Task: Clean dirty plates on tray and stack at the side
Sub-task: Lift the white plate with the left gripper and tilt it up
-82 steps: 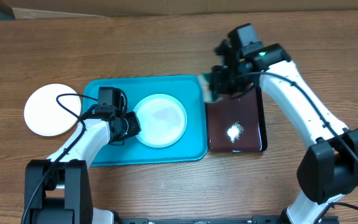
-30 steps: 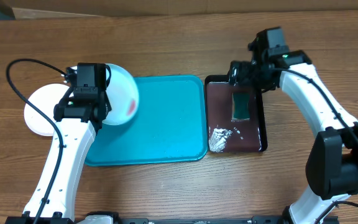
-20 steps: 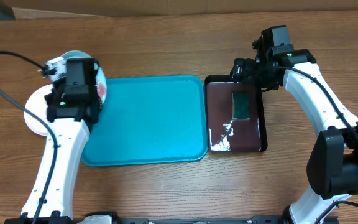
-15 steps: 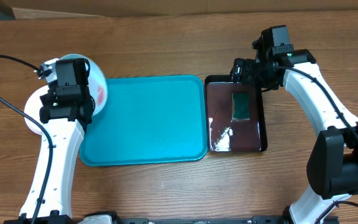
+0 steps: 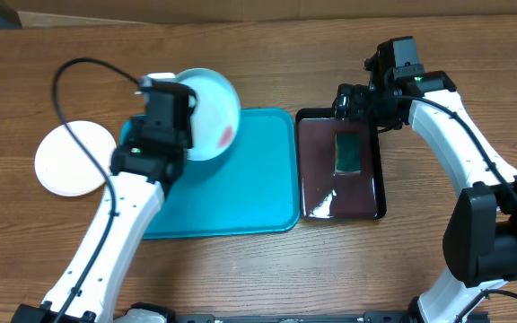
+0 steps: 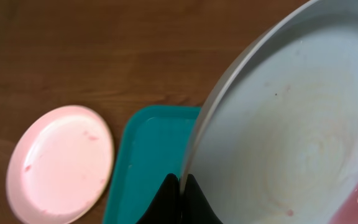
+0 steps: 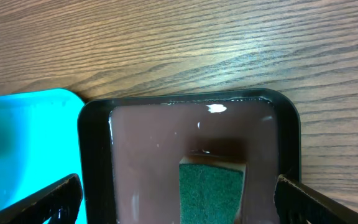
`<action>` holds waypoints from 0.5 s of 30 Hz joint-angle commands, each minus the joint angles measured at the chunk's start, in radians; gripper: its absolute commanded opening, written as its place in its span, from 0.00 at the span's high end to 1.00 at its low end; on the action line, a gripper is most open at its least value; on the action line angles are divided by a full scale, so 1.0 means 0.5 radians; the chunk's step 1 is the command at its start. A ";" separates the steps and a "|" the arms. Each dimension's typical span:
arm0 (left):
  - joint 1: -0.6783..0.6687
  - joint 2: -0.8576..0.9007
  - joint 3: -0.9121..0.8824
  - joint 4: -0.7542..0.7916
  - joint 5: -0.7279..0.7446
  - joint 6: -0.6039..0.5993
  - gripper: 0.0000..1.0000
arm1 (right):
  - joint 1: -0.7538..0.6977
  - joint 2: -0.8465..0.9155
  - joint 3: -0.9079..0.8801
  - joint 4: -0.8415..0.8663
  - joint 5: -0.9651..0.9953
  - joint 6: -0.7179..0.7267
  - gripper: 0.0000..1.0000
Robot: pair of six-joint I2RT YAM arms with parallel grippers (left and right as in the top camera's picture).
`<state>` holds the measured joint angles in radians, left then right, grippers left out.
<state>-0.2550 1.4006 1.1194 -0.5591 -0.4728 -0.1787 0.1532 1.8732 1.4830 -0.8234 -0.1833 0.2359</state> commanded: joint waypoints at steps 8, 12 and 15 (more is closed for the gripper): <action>-0.459 -0.047 0.049 0.220 -0.010 -0.092 0.96 | -0.125 -0.018 0.036 0.169 0.029 0.052 0.00; -0.620 -0.043 0.049 0.333 -0.012 -0.092 0.96 | -0.397 -0.018 0.036 0.195 0.020 0.217 0.00; -0.713 -0.034 0.048 0.426 -0.013 -0.092 0.96 | -0.606 -0.018 0.034 0.142 0.029 0.216 0.00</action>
<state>-0.5781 1.4006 1.1194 -0.3721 -0.4706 -0.2062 -0.0605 1.8732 1.4830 -0.7391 -0.1883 0.3084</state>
